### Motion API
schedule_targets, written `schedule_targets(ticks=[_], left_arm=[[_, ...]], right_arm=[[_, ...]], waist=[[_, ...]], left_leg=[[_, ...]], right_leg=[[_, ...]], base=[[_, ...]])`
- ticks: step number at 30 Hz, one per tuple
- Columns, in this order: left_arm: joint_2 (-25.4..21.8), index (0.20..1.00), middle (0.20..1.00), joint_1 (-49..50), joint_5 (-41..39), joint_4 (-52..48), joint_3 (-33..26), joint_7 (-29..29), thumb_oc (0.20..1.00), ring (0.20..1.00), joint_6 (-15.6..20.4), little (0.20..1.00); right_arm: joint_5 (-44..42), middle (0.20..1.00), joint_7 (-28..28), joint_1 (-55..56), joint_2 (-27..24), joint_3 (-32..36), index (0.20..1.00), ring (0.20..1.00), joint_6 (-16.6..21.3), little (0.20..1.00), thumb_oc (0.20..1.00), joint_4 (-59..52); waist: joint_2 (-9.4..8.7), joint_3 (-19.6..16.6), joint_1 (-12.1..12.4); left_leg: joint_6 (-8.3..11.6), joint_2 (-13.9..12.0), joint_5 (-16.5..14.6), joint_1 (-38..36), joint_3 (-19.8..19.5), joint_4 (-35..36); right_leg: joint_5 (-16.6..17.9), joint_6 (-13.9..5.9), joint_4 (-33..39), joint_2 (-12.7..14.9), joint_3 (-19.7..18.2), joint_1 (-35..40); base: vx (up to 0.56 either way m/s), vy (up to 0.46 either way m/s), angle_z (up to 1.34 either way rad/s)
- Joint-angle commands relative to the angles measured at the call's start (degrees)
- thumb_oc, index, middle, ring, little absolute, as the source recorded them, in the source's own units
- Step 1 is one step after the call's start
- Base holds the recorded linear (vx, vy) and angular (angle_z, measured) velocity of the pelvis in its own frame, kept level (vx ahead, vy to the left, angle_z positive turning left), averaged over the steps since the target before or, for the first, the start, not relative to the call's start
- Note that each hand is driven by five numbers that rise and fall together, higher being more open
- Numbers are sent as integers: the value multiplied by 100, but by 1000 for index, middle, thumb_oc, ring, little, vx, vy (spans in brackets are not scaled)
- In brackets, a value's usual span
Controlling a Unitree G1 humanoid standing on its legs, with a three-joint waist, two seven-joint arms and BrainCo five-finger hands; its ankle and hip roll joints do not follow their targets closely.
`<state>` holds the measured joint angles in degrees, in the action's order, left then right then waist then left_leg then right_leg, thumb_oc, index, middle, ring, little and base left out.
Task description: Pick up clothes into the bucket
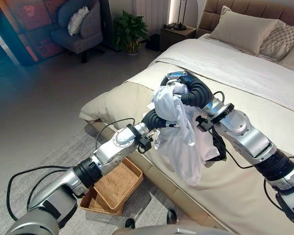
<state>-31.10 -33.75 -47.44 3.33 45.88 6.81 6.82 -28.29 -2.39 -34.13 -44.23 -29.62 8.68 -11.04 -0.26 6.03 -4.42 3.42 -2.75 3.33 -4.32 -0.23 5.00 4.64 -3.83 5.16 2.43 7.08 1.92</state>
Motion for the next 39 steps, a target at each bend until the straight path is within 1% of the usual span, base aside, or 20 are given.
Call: schedule_targets(ticks=[1, 3, 6, 7, 8, 9, 14, 16, 17, 20, 21, 23, 26, 29, 31, 32, 35, 36, 37, 39], left_arm=[[-84, 200, 200, -589, -603, 24, 218, 311, 200, 200, 15, 200], [-108, 200, 200, -492, -786, 17, 206, 364, 200, 200, -29, 200], [37, 200, 200, -210, -969, 66, 7, 367, 200, 200, -36, 200], [116, 200, 200, -90, -1024, 98, -85, 345, 200, 200, -45, 200], [185, 200, 200, 46, -1047, 129, -206, 314, 200, 200, -30, 200], [266, 200, 200, 195, -1073, 130, -362, 267, 200, 200, -6, 200], [489, 200, 200, 955, -1134, 155, -1165, 51, 200, 200, 54, 200], [518, 200, 200, 1430, -1109, 132, -1732, -71, 200, 200, 123, 200], [517, 200, 200, 1439, -1107, 127, -1732, -72, 200, 200, 122, 200], [457, 200, 200, 2239, -805, 64, -2816, -238, 200, 200, 274, 200], [472, 200, 200, 2373, -761, 54, -2932, -250, 200, 200, 298, 200], [498, 200, 200, 2728, -337, 183, -3602, -412, 200, 200, 424, 200], [356, 200, 200, 3125, 706, 421, -4420, -634, 200, 200, 587, 200], [337, 200, 200, 3271, 1208, 768, -5010, -862, 200, 200, 712, 200], [341, 200, 200, 3315, 1553, 1105, -5497, -1143, 200, 200, 832, 200], [340, 200, 200, 3316, 1556, 1103, -5498, -1146, 200, 200, 832, 200], [145, 200, 200, 3171, 1926, 1511, -5876, -1548, 200, 200, 988, 200], [140, 200, 200, 3162, 1926, 1519, -5878, -1549, 200, 200, 993, 200], [-1, 200, 200, 3059, 2015, 1682, -5942, -1690, 200, 200, 1073, 200], [-85, 200, 200, 2988, 2070, 1779, -5984, -1773, 200, 200, 1102, 200]], right_arm=[[-381, 200, 37, -777, 94, 7, 200, 200, 476, 200, 200, -627], [-369, 200, 50, -762, 159, 11, 200, 200, 496, 200, 200, -581], [-275, 200, 79, -686, 275, 55, 200, 200, 501, 200, 200, -551], [-222, 369, 92, -654, 325, 76, 369, 369, 502, 369, 369, -538], [-179, 827, 112, -588, 368, 114, 827, 827, 492, 827, 827, -534], [-87, 1000, 137, -499, 404, 170, 1000, 1000, 479, 1000, 1000, -526], [53, 1000, 195, 74, 480, 597, 1000, 1000, 457, 1000, 1000, -539], [89, 1000, 234, 542, 521, 920, 1000, 1000, 424, 1000, 1000, -521], [91, 1000, 235, 553, 522, 922, 1000, 1000, 420, 1000, 1000, -529], [130, 1000, 213, 1589, 802, 1594, 1000, 1000, 385, 1000, 1000, -427], [188, 1000, 203, 1732, 860, 1684, 1000, 1000, 380, 1000, 1000, -413], [402, 1000, 149, 2279, 1085, 2021, 1000, 1000, 338, 1000, 1000, -233], [694, 1000, 20, 3132, 1282, 2435, 1000, 1000, 212, 1000, 1000, 227], [1025, 1000, -50, 3685, 1437, 2723, 1000, 1000, 106, 1000, 1000, 754], [1464, 1000, 6, 4125, 1635, 2919, 1000, 1000, 33, 1000, 1000, 1509], [1468, 1000, 7, 4123, 1637, 2917, 1000, 1000, 36, 1000, 1000, 1512], [1831, 1000, 214, 4200, 1807, 2918, 1000, 1000, 37, 1000, 1000, 2652], [1831, 1000, 218, 4180, 1810, 2910, 1000, 1000, 50, 1000, 1000, 2673], [2001, 1000, 309, 4070, 1824, 2798, 1000, 1000, 72, 1000, 1000, 3286], [2075, 1000, 368, 4000, 1856, 2708, 1000, 1000, 97, 1000, 1000, 3614]], waist=[[-282, -224, -93], [-284, -228, -91], [-305, -232, -81], [-311, -230, -76], [-314, -231, -71], [-318, -227, -63], [-335, -192, -2], [-347, -171, 38], [-347, -176, 36], [-355, -124, 94], [-353, -108, 102], [-345, -73, 125], [-321, 13, 136], [-308, 95, 133], [-292, 222, 107], [-293, 217, 108], [-317, 442, 98], [-320, 439, 99], [-360, 578, 106], [-394, 647, 108]], left_leg=[[-73, 182, -456, -29, 44, -422], [-79, 188, -464, -38, 49, -421], [-88, 184, -477, -57, 58, -425], [-91, 185, -478, -59, 58, -425], [-93, 183, -478, -61, 51, -423], [-97, 189, -479, -59, 45, -420], [-110, 187, -480, -45, 20, -422], [-117, 190, -489, -41, 0, -425], [-116, 190, -490, -43, -1, -425], [-134, 210, -514, 3, -12, -469], [-137, 212, -518, 10, -11, -477], [-144, 218, -537, 39, -13, -513], [-146, 230, -548, 111, -10, -579], [-148, 247, -569, 211, -3, -662], [-155, 269, -589, 365, 5, -770], [-156, 269, -594, 375, 6, -779], [-161, 320, -650, 717, 45, -1070], [-161, 319, -659, 737, 49, -1089], [-166, 331, -694, 953, 60, -1281], [-170, 319, -733, 1109, 85, -1432]], right_leg=[[-314, -427, -450, 435, 126, 206], [-312, -430, -456, 434, 110, 197], [-324, -423, -462, 434, 98, 204], [-328, -422, -463, 435, 95, 206], [-335, -416, -464, 437, 97, 205], [-341, -410, -463, 437, 97, 206], [-372, -393, -485, 448, 132, 203], [-382, -385, -485, 451, 145, 206], [-384, -384, -485, 451, 146, 208], [-408, -383, -518, 454, 168, 176], [-410, -382, -526, 455, 167, 169], [-422, -369, -543, 454, 159, 147], [-426, -358, -558, 465, 165, 98], [-425, -354, -569, 469, 166, 42], [-407, -363, -594, 484, 138, -79], [-408, -363, -597, 484, 136, -87], [-342, -378, -660, 510, 51, -335], [-342, -378, -666, 509, 46, -351], [-290, -387, -706, 519, -10, -517], [-263, -395, -743, 523, -45, -636]], base=[[0, 0, 0], [0, 0, 0], [0, 0, 0], [0, 0, 0], [0, 0, 0], [0, 0, 0], [0, -3, -2], [12, -4, 6], [15, -2, 7], [0, 0, 0], [0, 0, 0], [0, 0, 0], [-3, 21, 2], [-18, 32, 2], [-44, 46, 1], [-55, 39, -1], [-85, 41, -3], [-145, 48, -7], [-81, 23, -11], [-97, 39, -11]])
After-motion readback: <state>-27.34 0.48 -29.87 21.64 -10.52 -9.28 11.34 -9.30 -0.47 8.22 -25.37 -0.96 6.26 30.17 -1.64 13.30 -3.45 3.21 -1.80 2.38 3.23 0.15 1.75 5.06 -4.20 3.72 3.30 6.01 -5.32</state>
